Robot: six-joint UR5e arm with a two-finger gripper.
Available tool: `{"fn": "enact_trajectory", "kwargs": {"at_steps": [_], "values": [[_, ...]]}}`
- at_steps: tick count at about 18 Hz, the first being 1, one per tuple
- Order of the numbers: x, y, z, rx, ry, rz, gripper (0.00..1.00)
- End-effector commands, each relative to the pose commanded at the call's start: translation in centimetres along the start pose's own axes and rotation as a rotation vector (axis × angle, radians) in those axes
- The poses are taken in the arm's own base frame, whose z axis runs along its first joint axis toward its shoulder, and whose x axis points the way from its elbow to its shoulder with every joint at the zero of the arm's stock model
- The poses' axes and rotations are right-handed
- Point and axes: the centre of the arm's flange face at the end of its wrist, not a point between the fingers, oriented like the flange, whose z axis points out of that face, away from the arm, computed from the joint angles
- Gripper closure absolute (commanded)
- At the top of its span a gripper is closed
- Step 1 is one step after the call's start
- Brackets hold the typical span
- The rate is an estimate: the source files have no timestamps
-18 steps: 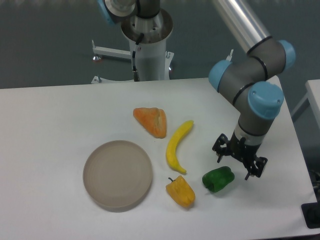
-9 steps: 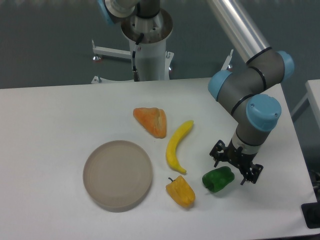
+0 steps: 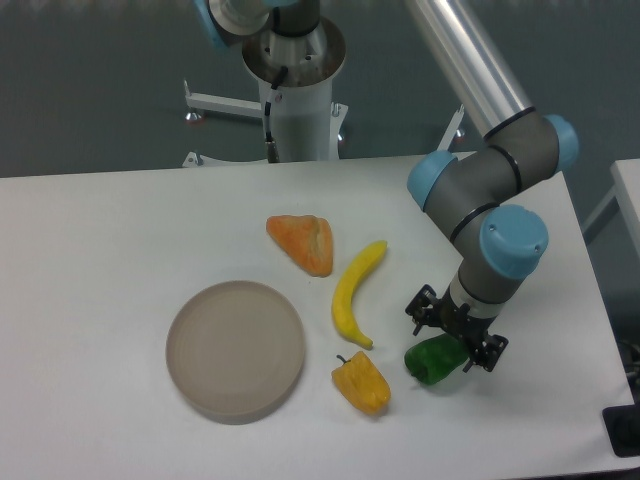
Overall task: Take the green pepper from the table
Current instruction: 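Lower the gripper around the green pepper and close on it, then lift the held green pepper up off the table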
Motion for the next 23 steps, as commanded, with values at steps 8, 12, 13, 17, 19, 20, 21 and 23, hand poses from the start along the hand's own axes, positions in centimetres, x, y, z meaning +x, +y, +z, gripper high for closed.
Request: {"fn": "enact_trajectory", "kwargs": {"at_steps": [8,12,13,17,19,20,21,23], "values": [[0.3,-0.4,0.9,0.005,0.018,-0.010,0.68],[2.2,1.0,-4.7,-0.007,0.083,-0.043,0.68],[2.3,1.5,-5.9,-0.009,0.088,-0.054,0.68],[3.6,2.4,-9.9,-0.017,0.095,-0.068,0.68],[4.1,4.1,-12.8,-0.016,0.089,-0.082,0.68],[4.1,4.6,-13.7,-0.015,0.081,-0.089,0.68],[4.1,5.1,-14.4,-0.015,0.072,-0.092,0.68],[4.0,6.1,-15.3,-0.074,0.041,-0.019,0.68]]}}
